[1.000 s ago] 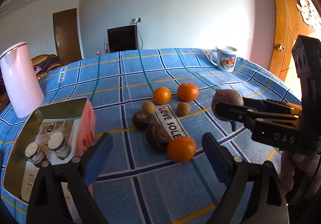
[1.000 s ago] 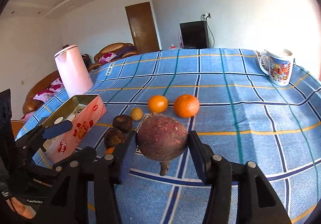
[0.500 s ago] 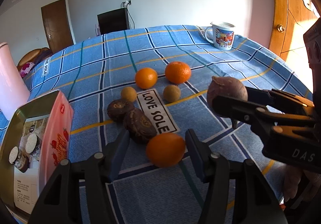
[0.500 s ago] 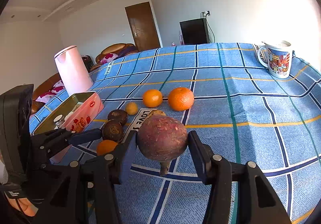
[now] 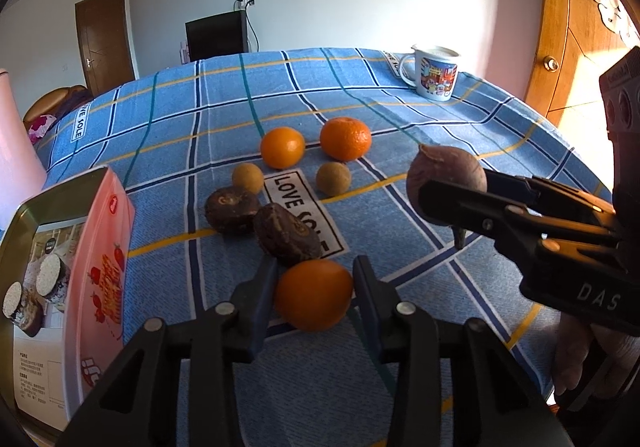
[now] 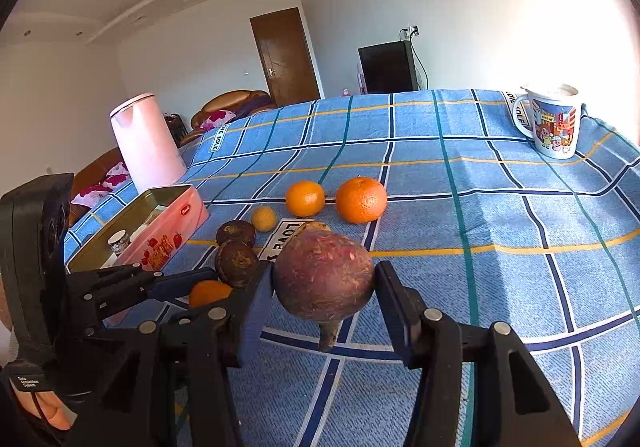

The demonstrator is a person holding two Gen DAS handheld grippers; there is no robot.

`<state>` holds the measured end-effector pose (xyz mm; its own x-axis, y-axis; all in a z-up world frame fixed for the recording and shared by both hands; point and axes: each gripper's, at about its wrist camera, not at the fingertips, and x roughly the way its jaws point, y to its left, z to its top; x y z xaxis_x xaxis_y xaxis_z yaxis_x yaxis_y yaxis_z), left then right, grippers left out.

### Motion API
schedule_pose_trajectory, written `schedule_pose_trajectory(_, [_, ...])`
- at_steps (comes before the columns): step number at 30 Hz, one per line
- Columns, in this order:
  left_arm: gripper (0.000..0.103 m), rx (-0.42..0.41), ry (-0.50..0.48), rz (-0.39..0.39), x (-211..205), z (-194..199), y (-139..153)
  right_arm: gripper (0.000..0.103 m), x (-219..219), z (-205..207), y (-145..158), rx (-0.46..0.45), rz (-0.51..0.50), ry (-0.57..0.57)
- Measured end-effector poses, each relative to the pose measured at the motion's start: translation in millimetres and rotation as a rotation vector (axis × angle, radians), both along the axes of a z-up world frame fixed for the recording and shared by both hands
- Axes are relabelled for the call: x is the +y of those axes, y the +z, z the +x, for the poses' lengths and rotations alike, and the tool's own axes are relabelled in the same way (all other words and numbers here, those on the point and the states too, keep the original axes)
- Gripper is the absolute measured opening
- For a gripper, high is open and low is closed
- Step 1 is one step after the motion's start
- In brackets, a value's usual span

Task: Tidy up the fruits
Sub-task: 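Grasp an orange with the left tool while the right tool holds the purple fruit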

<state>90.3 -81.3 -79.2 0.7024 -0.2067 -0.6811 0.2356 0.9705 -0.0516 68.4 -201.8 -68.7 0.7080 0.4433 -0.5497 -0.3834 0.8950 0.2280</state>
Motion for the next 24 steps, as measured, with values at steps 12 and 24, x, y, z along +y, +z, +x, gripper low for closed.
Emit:
schedule_pose_trajectory(12, [0.039,-0.141,0.017,-0.018,4,-18,12,0.054,-2,-10,5,-0.073,0.02,0.007])
schedule_pose_trajectory(24, [0.039,-0.227,0.042,-0.03,10,-29,18,0.054,-2,-23,10,-0.162,0.024,0.012])
